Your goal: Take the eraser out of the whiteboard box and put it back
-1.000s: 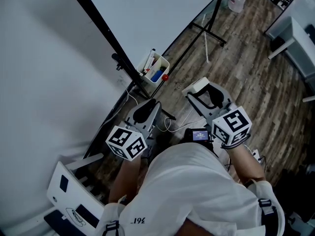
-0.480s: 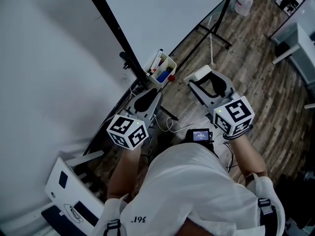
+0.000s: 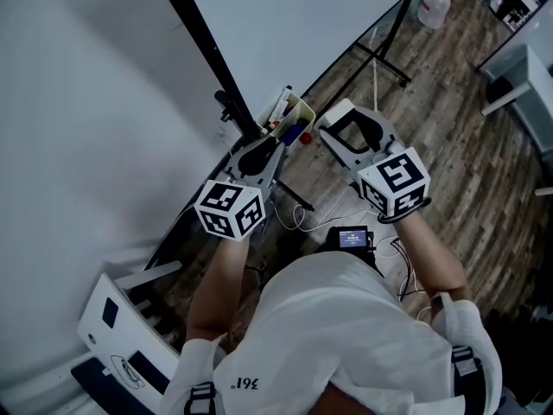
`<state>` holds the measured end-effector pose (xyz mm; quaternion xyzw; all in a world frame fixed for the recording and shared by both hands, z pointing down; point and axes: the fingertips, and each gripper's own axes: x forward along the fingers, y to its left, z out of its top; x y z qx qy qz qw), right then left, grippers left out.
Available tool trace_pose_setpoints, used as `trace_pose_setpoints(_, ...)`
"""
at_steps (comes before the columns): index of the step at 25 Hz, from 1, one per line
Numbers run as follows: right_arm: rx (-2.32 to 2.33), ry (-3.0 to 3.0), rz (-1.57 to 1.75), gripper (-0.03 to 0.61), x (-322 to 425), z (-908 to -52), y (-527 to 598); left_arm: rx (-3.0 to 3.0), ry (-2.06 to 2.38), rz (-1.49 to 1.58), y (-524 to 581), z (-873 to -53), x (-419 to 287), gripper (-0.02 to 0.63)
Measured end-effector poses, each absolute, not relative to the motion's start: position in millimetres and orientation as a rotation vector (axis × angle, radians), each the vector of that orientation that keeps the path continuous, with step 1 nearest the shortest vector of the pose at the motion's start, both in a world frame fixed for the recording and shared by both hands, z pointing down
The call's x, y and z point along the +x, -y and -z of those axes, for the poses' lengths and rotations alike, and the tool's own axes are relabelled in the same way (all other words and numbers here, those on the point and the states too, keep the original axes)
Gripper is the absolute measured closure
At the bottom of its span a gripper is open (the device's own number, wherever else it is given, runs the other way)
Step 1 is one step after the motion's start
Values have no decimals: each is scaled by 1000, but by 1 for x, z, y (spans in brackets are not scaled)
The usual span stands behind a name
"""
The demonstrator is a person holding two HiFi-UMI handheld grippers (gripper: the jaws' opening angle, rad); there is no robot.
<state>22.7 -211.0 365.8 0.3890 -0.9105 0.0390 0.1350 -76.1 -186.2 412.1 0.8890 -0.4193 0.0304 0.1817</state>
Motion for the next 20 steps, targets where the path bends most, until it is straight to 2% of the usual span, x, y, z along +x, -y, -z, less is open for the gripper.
trace_pose_setpoints(20,984,2532,-75,314,-20,-429,253,2475,1212,-173,210,-446,-79,540)
